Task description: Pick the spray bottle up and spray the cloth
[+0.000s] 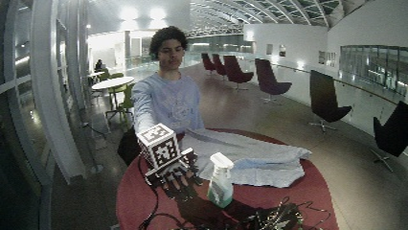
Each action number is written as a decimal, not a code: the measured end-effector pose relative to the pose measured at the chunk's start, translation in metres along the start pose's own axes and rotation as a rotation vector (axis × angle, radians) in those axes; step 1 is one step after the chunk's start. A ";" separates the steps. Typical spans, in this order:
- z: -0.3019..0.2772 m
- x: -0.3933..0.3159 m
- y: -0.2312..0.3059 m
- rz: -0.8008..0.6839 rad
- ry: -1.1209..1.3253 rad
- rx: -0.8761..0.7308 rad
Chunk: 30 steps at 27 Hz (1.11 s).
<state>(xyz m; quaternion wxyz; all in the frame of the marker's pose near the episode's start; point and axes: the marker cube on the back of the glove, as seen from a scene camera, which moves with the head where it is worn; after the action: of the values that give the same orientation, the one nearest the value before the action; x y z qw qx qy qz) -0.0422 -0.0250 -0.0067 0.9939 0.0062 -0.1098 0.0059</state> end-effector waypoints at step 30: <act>0.098 -0.075 -0.059 0.093 -0.918 0.204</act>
<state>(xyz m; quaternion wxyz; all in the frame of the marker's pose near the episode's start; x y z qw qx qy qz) -0.1355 -0.0859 0.0719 0.8357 0.1007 -0.5367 0.0576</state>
